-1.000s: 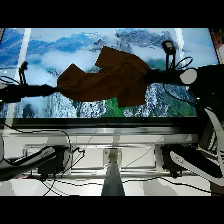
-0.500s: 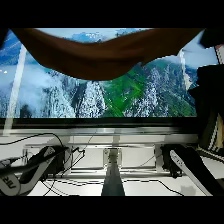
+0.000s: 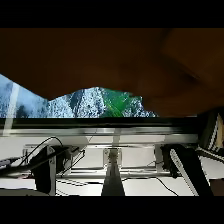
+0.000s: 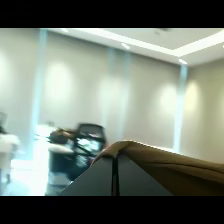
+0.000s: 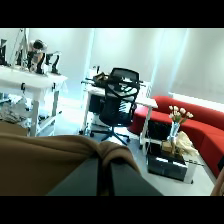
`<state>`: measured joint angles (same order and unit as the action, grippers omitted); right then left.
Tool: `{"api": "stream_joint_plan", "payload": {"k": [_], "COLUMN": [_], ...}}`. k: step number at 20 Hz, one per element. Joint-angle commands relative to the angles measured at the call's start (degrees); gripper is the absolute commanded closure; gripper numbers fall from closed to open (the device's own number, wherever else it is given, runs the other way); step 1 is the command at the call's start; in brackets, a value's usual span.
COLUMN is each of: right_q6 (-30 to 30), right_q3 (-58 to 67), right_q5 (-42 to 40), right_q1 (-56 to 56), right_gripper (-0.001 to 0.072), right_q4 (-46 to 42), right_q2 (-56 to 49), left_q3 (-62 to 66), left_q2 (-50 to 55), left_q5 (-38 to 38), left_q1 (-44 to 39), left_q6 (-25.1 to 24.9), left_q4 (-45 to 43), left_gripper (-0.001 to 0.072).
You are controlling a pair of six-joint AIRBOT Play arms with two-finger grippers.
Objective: Fold the clothes and pants, and hang the long-sleeved shirts on hangers.
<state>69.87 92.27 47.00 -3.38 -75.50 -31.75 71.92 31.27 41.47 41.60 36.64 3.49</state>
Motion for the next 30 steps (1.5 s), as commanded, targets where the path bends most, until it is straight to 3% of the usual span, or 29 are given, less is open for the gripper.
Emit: {"api": "stream_joint_plan", "payload": {"k": [1, 3, 6, 7, 9, 13, 16, 19, 21, 25, 30], "right_q6": [2.91, 5.25, 5.57, 5.75, 5.75, 5.73, 5.75, 5.75, 5.73, 5.73, 5.73], "right_q3": [0.94, 0.94, 0.94, 0.92, 0.92, 0.92, 0.94, 0.92, 0.94, 0.72, -2.69], "right_q5": [0.39, 4.22, 15.15, 18.05, 19.52, 19.43, 18.51, 13.14, 8.44, 6.45, 15.98], "right_q1": [-0.15, -0.15, -0.15, -0.15, -0.13, -0.13, -0.13, -0.13, -0.13, -0.15, -0.15], "right_gripper": [0.0694, 0.0694, 0.0695, 0.0694, 0.0695, 0.0694, 0.0694, 0.0694, 0.0694, 0.0694, 0.0694], "right_q4": [-0.26, -1.05, -0.9, -0.33, 1.79, 5.27, 5.27, 5.25, 4.85, 3.13, 3.23], "right_q2": [-1.05, -5.68, -16.06, -20.37, -29.2, -47.52, -59.21, -65.59, -67.1, -67.23, -67.47], "left_q3": [0.07, 0.07, 0.09, 0.11, 0.96, 2.36, 2.36, 2.36, 2.36, 2.27, 2.25], "left_q2": [-1.7, 2.71, 13.6, 17.59, 25.14, 40.37, 48.83, 52.83, 54.16, 57.11, 62.25], "left_q5": [-10.78, -3.74, 15.74, 18.03, 16.85, 13.22, -0.22, -17.11, -21.38, -11.78, 4.48], "left_q1": [0.52, 0.39, 0.28, -0.76, -5.31, -17.94, -25.22, -30.25, -32.44, -32.28, -28.22], "left_q6": [12.5, 22.75, 23.82, 22.64, 19.91, 19.98, 19.96, 19.93, 19.93, 19.98, 25.11], "left_q4": [-15.91, -29.64, -35.19, -35.82, -42.71, -59.63, -65.96, -66.07, -66.07, -66.12, -66.51], "left_gripper": [0.0699, 0.0699, 0.0701, 0.0701, 0.0701, 0.0701, 0.07, 0.0698, 0.0698, 0.0698, 0.0698]}}
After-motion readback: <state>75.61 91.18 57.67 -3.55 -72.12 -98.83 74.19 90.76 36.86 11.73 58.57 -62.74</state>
